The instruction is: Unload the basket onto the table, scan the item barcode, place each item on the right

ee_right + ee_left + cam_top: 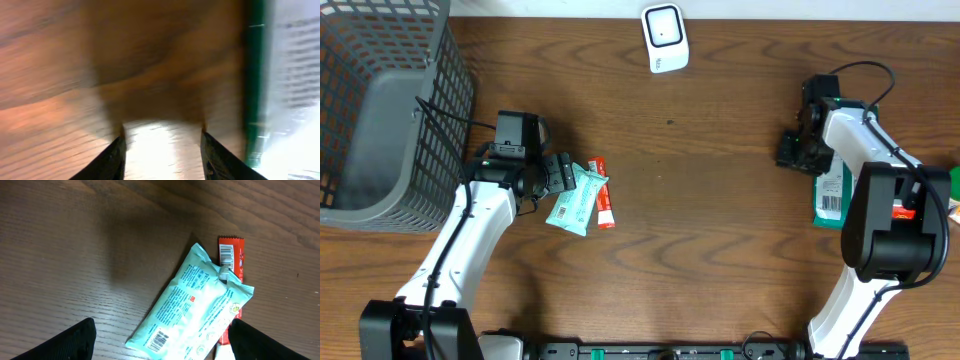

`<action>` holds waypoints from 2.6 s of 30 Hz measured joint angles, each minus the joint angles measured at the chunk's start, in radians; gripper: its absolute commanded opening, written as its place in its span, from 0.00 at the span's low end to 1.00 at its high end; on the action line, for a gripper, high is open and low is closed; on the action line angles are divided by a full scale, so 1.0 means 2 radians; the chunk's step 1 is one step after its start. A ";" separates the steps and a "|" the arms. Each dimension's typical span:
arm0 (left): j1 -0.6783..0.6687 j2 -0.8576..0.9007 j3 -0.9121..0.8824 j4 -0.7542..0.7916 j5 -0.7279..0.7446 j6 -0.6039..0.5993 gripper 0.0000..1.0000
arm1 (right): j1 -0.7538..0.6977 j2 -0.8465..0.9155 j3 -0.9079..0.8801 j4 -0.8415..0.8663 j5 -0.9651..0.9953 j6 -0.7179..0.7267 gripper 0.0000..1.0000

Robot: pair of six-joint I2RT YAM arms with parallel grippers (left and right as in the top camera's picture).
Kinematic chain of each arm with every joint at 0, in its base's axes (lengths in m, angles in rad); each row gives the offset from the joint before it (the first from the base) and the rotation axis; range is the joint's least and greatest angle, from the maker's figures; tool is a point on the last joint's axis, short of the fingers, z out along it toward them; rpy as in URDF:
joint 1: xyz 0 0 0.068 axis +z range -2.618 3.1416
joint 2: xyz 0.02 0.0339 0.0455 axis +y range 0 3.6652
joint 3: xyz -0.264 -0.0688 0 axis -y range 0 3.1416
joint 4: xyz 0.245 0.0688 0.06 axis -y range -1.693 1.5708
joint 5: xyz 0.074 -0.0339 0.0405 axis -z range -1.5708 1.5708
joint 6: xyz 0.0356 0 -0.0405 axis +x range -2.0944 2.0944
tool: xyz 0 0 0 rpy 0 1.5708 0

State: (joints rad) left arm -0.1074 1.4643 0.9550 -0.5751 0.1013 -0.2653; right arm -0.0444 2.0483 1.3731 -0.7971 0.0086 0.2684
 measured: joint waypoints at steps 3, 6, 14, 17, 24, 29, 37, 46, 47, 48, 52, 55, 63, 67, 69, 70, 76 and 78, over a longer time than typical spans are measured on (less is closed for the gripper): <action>0.000 0.000 0.000 0.000 0.000 0.000 0.86 | 0.013 -0.001 0.000 0.024 -0.057 -0.013 0.50; 0.000 0.000 0.000 0.000 0.000 0.000 0.85 | 0.054 -0.001 0.000 0.039 -0.105 -0.019 0.59; 0.000 0.000 0.000 -0.001 0.000 0.000 0.85 | 0.140 -0.004 0.003 0.042 -0.140 -0.003 0.90; 0.000 0.000 0.000 -0.030 0.017 0.000 0.10 | 0.169 -0.002 0.000 0.041 -0.167 0.007 0.43; -0.039 0.000 -0.022 -0.013 0.042 0.000 0.07 | 0.221 0.003 -0.006 0.047 -0.184 0.010 0.38; -0.079 0.021 -0.047 0.060 0.048 0.000 0.08 | 0.233 0.003 -0.007 0.052 -0.177 0.026 0.35; -0.082 0.091 -0.047 0.093 0.012 -0.036 0.15 | 0.277 0.003 -0.010 0.098 -0.175 0.037 0.41; -0.039 0.091 -0.047 0.089 0.002 -0.074 0.17 | 0.356 0.010 -0.013 0.179 -0.157 0.055 0.49; -0.031 0.091 -0.047 0.087 0.002 -0.076 0.17 | 0.364 0.010 -0.014 0.184 -0.149 0.056 0.49; -0.028 0.091 -0.047 0.086 0.002 -0.077 0.17 | 0.374 0.011 -0.014 0.188 -0.138 0.056 0.48; -0.021 0.091 -0.046 0.084 0.004 -0.079 0.25 | 0.400 0.011 -0.014 0.197 -0.097 0.068 0.52; -0.020 0.091 -0.046 0.084 0.007 -0.079 0.28 | 0.419 0.011 -0.014 0.207 -0.067 0.081 0.52; -0.020 0.091 -0.045 0.084 0.012 -0.080 0.36 | 0.453 0.017 -0.013 0.205 0.005 0.113 0.18; -0.020 0.091 -0.045 0.084 0.012 -0.080 0.36 | 0.443 0.014 -0.006 0.153 0.034 0.113 0.15; -0.020 0.091 -0.045 0.084 0.013 -0.080 0.36 | 0.428 0.008 -0.006 0.117 0.048 0.113 0.15; -0.020 0.091 -0.045 0.084 0.013 -0.080 0.36 | 0.420 0.006 -0.006 0.102 0.054 0.113 0.16; -0.020 0.091 -0.045 0.084 0.015 -0.080 0.40 | 0.345 -0.002 -0.005 0.010 0.085 0.084 0.37; -0.020 0.091 -0.045 0.084 0.016 -0.081 0.41 | 0.331 -0.003 -0.005 0.003 0.088 0.071 0.39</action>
State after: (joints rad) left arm -0.1467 1.6455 0.8646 -0.4068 0.1333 -0.4271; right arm 0.6167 2.0415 1.3632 -0.7918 0.1837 0.4095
